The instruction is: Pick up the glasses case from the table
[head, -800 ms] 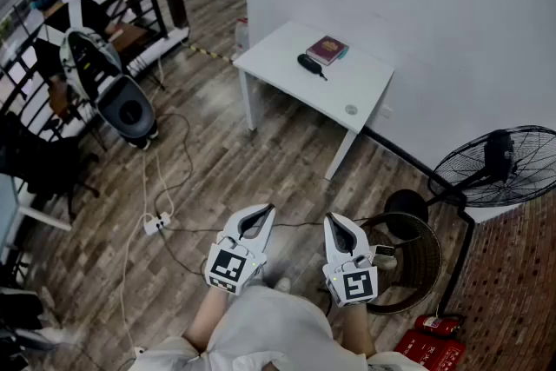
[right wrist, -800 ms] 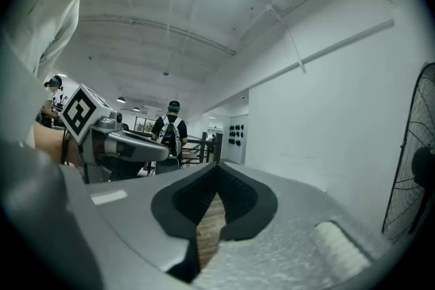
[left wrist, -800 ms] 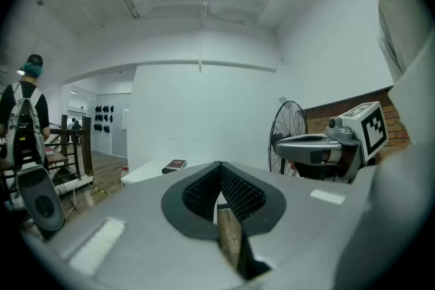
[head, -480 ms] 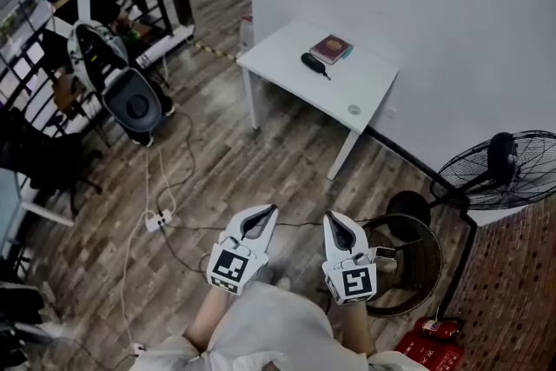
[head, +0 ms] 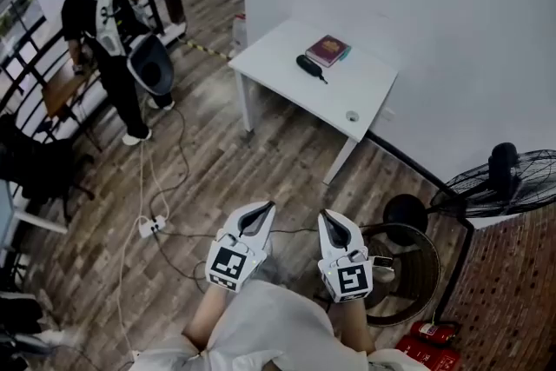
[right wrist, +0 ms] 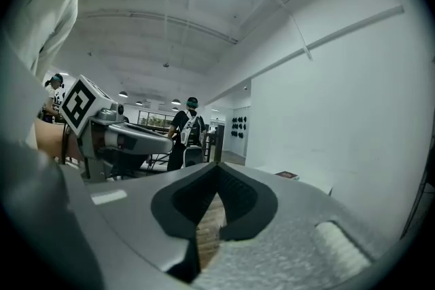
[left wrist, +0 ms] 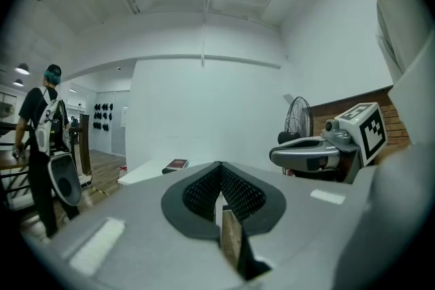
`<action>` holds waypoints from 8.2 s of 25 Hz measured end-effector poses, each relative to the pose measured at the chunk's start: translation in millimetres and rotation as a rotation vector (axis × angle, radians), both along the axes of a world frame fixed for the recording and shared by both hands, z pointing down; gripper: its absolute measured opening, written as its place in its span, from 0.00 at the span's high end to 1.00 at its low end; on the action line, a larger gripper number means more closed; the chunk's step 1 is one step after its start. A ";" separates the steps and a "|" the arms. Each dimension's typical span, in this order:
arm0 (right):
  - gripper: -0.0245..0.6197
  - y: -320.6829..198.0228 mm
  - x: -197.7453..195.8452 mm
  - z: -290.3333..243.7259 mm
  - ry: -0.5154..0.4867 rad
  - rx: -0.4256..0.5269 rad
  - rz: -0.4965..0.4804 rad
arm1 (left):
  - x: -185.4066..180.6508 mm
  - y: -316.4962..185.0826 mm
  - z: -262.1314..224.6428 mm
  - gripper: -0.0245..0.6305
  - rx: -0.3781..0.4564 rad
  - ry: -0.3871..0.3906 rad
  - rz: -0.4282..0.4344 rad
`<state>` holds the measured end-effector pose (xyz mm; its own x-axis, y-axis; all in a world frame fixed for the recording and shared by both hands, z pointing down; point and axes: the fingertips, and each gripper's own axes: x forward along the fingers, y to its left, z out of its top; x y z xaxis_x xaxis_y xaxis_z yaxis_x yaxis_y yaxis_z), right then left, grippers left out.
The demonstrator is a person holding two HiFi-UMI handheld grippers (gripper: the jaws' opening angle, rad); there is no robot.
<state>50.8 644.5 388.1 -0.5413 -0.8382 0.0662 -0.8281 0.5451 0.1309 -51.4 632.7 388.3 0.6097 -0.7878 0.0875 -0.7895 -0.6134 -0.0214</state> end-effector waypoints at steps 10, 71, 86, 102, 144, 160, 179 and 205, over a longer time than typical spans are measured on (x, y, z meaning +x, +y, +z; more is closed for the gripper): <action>0.95 -104.0 -15.6 -8.1 0.014 0.018 0.047 | -23.4 -108.0 -10.2 0.93 0.032 -0.011 0.030; 0.95 -540.7 61.6 -12.2 -0.081 -0.044 -0.114 | 61.0 -531.0 -5.4 0.93 -0.050 -0.075 -0.087; 0.94 -613.6 52.3 6.5 -0.059 -0.079 -0.104 | 51.6 -601.0 -3.2 0.93 -0.024 -0.072 -0.115; 0.92 -710.9 29.5 51.3 0.013 -0.191 -0.018 | 33.8 -704.7 49.6 0.93 -0.147 -0.075 0.003; 0.70 -783.4 20.4 249.0 0.359 -0.672 -0.073 | 68.7 -784.7 214.3 0.93 -0.504 -0.189 0.282; 0.46 -778.1 9.9 316.0 0.541 -0.804 -0.179 | 63.5 -788.1 231.3 0.93 -0.550 -0.188 0.264; 0.44 -778.6 5.3 333.2 0.526 -0.855 -0.144 | 53.6 -784.6 227.9 0.93 -0.535 -0.187 0.257; 0.45 -777.3 40.9 188.7 0.169 -0.560 0.107 | 77.1 -785.3 160.3 0.93 -0.365 -0.176 0.310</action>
<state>91.7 -132.8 576.8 -0.3987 -0.7003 0.5921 -0.8751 0.4836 -0.0173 25.6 -152.5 548.6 0.7613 -0.4714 0.4453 -0.5730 -0.8104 0.1217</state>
